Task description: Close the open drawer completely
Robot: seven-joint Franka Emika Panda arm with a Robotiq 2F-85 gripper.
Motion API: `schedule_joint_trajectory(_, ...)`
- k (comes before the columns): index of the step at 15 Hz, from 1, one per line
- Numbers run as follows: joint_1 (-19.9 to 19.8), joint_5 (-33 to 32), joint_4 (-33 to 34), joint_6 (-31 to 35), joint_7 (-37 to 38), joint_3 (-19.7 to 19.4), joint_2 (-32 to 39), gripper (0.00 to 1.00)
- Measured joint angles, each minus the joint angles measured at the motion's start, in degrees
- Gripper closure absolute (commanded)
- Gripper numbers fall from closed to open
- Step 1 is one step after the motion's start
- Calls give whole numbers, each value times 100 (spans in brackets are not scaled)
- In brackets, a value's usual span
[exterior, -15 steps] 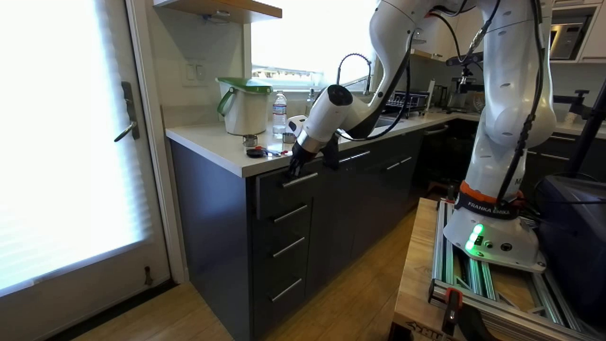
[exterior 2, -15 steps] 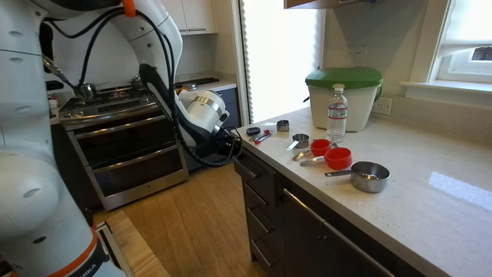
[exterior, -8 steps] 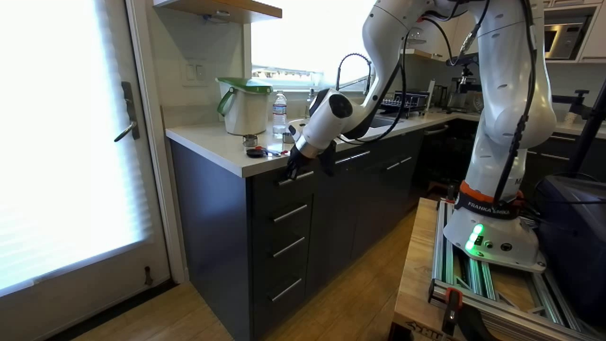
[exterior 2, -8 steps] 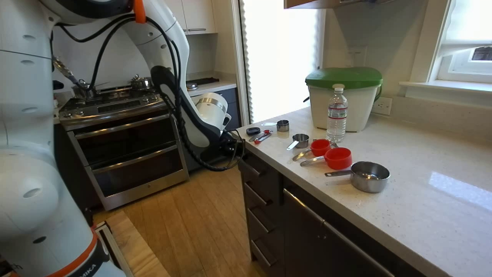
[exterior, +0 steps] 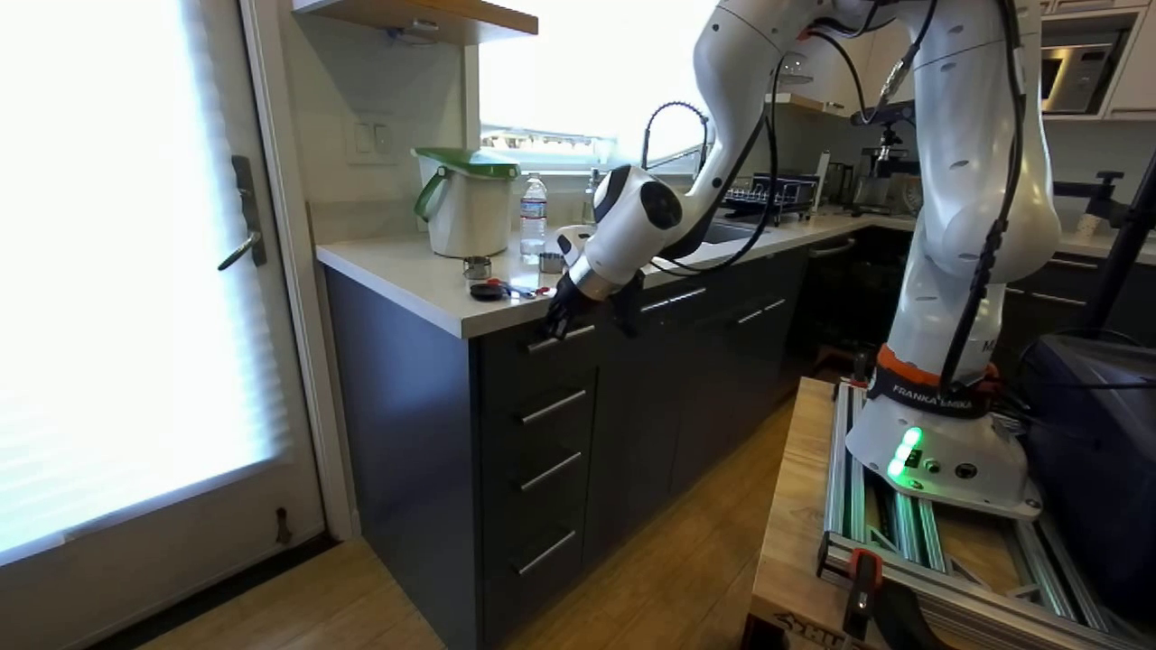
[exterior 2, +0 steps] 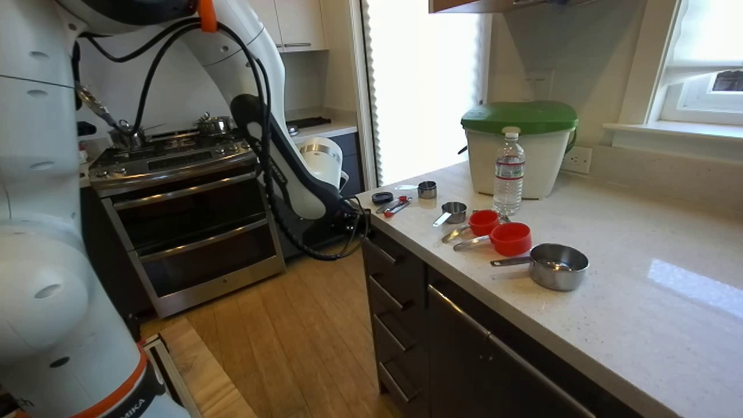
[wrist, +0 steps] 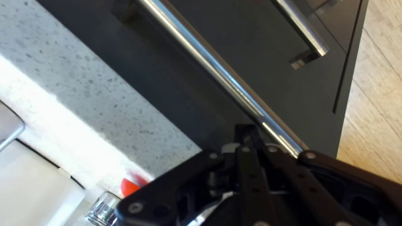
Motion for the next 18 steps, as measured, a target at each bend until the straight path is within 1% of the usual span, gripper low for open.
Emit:
schedule_joint_trajectory(3,-22,-286,-117,106,344,0,-185,100)
schedule_joint_trajectory(5,-50,-447,-220,312,511,0,-346,100)
schedule_joint_trajectory(11,-225,-737,-467,1306,706,-4,-766,100)
schedule_joint_trajectory(16,-314,-742,-569,2041,652,-36,-834,100)
schedule_joint_trajectory(17,-314,-742,-601,2094,584,-53,-823,74)
schedule_joint_trajectory(18,-310,-742,-646,2098,460,-78,-807,72)
